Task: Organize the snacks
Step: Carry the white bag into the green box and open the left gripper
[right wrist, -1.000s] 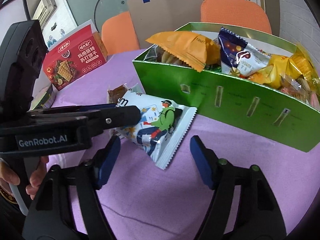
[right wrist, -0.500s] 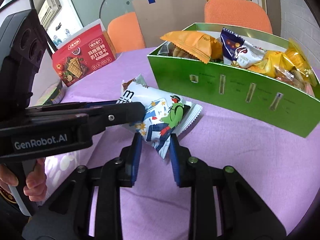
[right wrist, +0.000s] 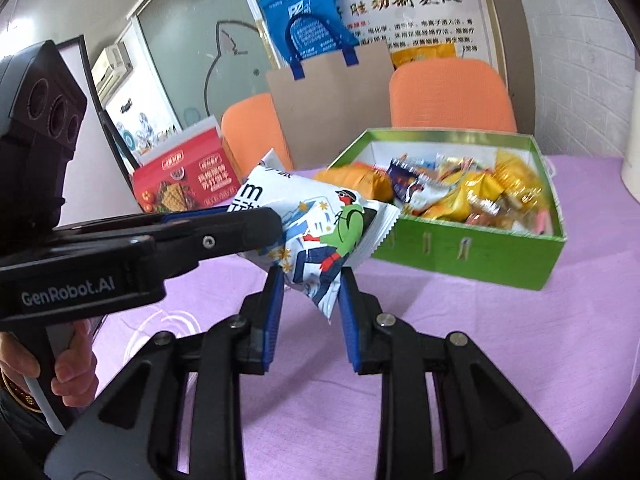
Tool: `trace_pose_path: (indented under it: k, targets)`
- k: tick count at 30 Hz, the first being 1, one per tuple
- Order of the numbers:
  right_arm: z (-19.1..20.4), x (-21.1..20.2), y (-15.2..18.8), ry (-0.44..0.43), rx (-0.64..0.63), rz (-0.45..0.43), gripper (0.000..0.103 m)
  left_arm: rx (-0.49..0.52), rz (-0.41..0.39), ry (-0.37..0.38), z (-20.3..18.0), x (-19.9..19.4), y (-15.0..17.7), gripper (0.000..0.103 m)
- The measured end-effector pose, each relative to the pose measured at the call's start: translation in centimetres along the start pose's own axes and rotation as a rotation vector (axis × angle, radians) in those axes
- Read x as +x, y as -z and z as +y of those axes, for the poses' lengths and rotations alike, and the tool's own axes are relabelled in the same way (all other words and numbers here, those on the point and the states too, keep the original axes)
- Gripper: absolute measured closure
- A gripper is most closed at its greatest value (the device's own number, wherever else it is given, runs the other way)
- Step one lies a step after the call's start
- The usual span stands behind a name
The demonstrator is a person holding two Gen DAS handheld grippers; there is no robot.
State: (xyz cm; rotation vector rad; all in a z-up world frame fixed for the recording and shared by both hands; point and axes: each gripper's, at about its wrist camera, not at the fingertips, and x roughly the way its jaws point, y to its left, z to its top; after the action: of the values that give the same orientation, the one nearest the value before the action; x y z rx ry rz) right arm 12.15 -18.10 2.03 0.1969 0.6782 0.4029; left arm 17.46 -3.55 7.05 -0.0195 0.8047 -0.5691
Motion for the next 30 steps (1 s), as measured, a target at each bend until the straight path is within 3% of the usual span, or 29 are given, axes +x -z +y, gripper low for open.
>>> trace_pose_path:
  k: [6, 13, 25, 28, 30]
  targets:
    - [-2.3, -0.7, -2.2, 0.029, 0.021, -0.056, 0.073, 0.053, -0.03, 0.018, -2.5, 0.3, -2.9, 0.074]
    - [-5.8, 0.2, -4.4, 0.067, 0.044, -0.081, 0.073, 0.053, -0.013, 0.062, -4.1, 4.1, -6.6, 0.074]
    - [-9.5, 5.2, -5.6, 0.104, 0.038, -0.073, 0.069, 0.066, 0.033, 0.006, -3.0, 10.7, -9.8, 0.072]
    - [-9.6, 5.7, -5.1, 0.136, 0.01, -0.07, 0.062, 0.046, 0.057, -0.038, -1.8, 12.3, -9.4, 0.056]
    - [-9.7, 5.7, -4.9, 0.162, 0.003, -0.073, 0.05, 0.028, 0.059, -0.048, -1.0, 12.5, -8.8, 0.034]
